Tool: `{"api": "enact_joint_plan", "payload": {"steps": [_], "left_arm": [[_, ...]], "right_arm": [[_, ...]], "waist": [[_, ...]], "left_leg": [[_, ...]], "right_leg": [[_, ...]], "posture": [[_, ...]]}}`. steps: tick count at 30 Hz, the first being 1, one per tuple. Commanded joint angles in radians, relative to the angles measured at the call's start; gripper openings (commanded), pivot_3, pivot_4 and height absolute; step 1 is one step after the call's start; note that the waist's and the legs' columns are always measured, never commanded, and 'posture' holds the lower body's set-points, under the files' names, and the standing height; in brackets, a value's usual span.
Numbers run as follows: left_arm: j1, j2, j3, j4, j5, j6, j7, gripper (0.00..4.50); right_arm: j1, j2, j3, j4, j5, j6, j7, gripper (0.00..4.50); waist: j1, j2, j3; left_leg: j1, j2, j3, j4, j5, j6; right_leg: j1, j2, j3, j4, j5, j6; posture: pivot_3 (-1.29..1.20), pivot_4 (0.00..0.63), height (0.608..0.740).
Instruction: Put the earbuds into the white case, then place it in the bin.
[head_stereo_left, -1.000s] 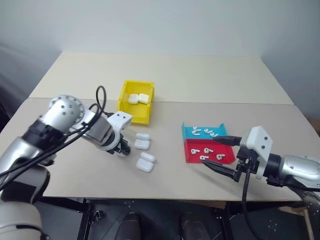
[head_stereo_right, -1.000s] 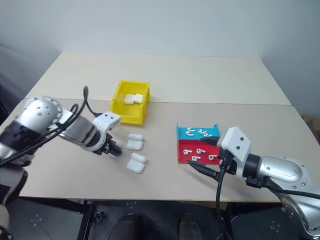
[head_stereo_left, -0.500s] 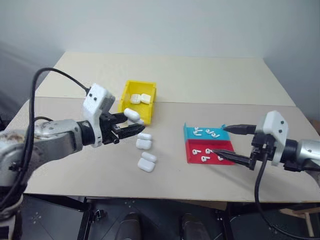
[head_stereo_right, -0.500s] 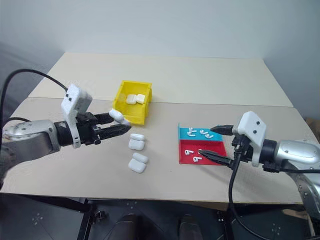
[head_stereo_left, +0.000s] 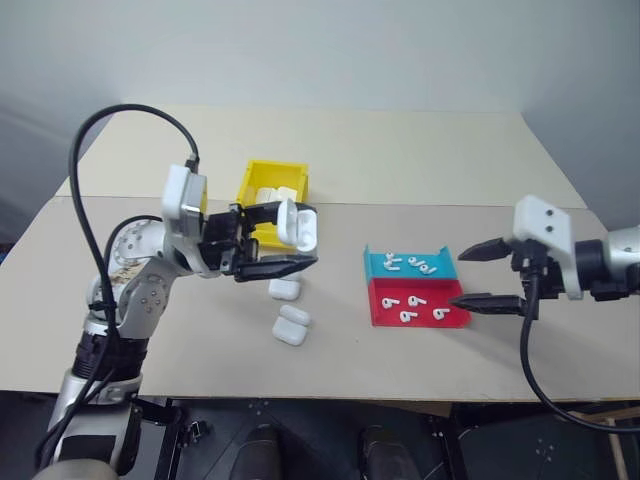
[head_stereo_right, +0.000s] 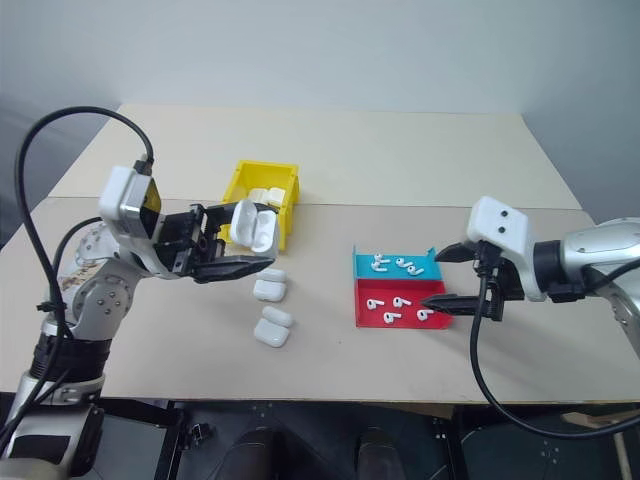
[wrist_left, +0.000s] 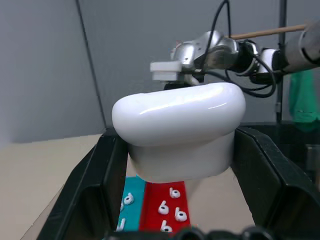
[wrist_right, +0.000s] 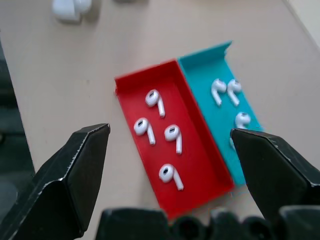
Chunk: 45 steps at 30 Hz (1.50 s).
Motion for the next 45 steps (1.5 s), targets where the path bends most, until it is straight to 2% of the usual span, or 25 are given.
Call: {"api": "enact_joint_plan", "payload": {"steps": [1,4,10,19,36,40,43,45], "left_arm": [[0.014,-0.022,-0.01,-0.061,0.013,-0.015,-0.036,2.86],[0.033,-0.037,-0.017,-0.089,0.023,-0.006,-0.043,2.86],[0.051,-0.079,-0.036,-0.12,0.06,-0.006,-0.019,2.86],[0.107,-0.101,-0.045,-0.189,0.075,0.007,0.025,2.86],[0.167,-0.071,-0.02,-0.28,0.072,0.033,0.105,2.86],[0.171,-0.065,-0.02,-0.287,0.074,0.035,0.117,2.86],[0.165,-0.064,-0.021,-0.286,0.074,0.036,0.123,2.86],[0.163,-0.063,-0.021,-0.283,0.074,0.036,0.124,2.86]], "right_arm": [[-0.057,-0.018,0.068,0.012,-0.066,0.016,0.02,3.57],[-0.109,-0.008,0.146,0.034,-0.137,0.028,0.017,2.58],[-0.171,0.019,0.281,0.087,-0.273,-0.035,0.069,2.58],[-0.239,0.128,0.443,0.221,-0.488,-0.184,0.138,2.58],[-0.253,0.261,0.455,0.387,-0.632,-0.357,0.221,2.58],[-0.247,0.269,0.451,0.39,-0.639,-0.369,0.236,1.78],[-0.231,0.264,0.44,0.381,-0.635,-0.373,0.242,0.73],[-0.222,0.261,0.431,0.371,-0.631,-0.367,0.24,0.65]], "waist": [[-0.001,0.0,0.0],[-0.004,0.0,0.0],[-0.004,0.0,0.0],[-0.012,0.001,0.0],[-0.018,0.001,0.0],[-0.019,0.001,0.0],[-0.018,0.001,0.0],[-0.018,0.001,0.0]], "left_leg": [[0.0,0.0,0.0,0.0,0.0,0.0],[0.0,0.0,0.0,0.0,0.0,0.0],[0.0,0.0,0.0,0.0,0.0,0.0],[0.001,0.0,0.0,0.0,0.0,0.0],[0.001,0.0,0.0,0.0,0.0,0.0],[0.001,0.0,0.0,0.0,0.0,0.0],[0.001,0.0,0.0,0.0,0.0,0.0],[0.001,0.0,0.0,0.0,0.0,0.0]], "right_leg": [[0.0,0.0,0.0,0.0,0.0,0.0],[0.0,0.0,0.0,0.0,0.0,0.0],[0.0,0.0,0.0,0.001,0.0,0.0],[0.0,0.0,0.0,0.001,0.0,0.0],[0.0,0.0,0.0,0.001,0.0,0.0],[0.0,0.0,0.0,0.001,0.0,0.0],[0.0,0.0,0.0,0.001,0.0,0.0],[0.0,0.0,0.0,0.001,0.0,0.0]], "posture": [[0.0,0.15,0.74],[0.0,0.15,0.74],[0.0,0.15,0.74],[0.0,0.15,0.74],[0.0,0.15,0.74],[0.0,0.15,0.74],[0.0,0.15,0.74],[0.0,0.15,0.74]]}}
